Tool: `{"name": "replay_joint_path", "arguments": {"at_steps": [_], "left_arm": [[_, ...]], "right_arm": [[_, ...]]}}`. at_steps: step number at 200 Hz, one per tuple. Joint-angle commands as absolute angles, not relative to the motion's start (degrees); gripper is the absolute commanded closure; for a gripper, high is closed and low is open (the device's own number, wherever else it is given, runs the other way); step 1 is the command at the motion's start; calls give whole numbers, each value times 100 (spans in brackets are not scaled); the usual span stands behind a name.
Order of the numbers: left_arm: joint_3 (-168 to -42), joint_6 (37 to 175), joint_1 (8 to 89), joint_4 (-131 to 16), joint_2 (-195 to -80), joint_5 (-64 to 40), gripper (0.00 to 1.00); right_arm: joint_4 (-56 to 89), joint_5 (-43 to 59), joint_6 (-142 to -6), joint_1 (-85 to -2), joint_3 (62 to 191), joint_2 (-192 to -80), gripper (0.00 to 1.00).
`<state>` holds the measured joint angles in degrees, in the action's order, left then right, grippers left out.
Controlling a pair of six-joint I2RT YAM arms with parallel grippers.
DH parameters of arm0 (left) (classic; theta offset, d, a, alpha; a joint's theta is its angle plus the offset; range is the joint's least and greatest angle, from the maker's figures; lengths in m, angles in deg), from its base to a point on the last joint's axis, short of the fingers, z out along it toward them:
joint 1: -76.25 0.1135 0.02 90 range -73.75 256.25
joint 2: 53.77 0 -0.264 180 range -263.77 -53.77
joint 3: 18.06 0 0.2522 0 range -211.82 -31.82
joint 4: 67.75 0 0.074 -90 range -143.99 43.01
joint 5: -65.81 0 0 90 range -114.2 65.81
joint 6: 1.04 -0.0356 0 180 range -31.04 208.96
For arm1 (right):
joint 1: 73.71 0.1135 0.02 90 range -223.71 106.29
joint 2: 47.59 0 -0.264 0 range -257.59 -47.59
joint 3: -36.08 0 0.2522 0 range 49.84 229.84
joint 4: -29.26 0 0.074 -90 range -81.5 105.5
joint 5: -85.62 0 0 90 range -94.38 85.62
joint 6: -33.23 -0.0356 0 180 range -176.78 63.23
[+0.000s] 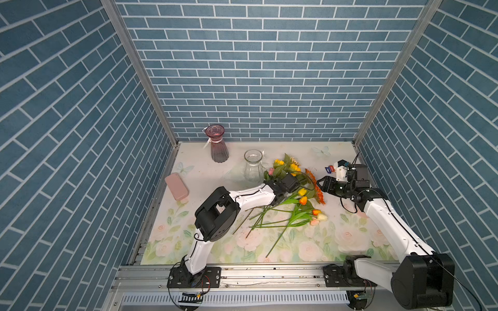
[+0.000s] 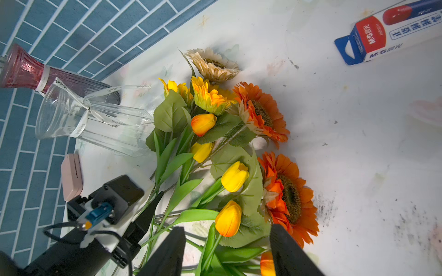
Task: Arrange the flowers in different vases according to their variety
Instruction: Pick up the flower at the center of the board.
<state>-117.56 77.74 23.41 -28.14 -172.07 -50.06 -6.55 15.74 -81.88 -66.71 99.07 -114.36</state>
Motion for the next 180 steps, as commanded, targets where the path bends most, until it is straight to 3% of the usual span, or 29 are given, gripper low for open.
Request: {"name": "replay_joint_path", "arguments": {"at_steps": [1,180], "left_arm": [[-11655,7771,2378,-2819,-17482,-4993,59],[-11401,7701,2432,-3508,-17628,-5487,76]], "right_arm": [[-708,1530,-8156,-6678,9952,-11471,40],[-692,1548,-8165,-6685,9942,-11483,40]]}}
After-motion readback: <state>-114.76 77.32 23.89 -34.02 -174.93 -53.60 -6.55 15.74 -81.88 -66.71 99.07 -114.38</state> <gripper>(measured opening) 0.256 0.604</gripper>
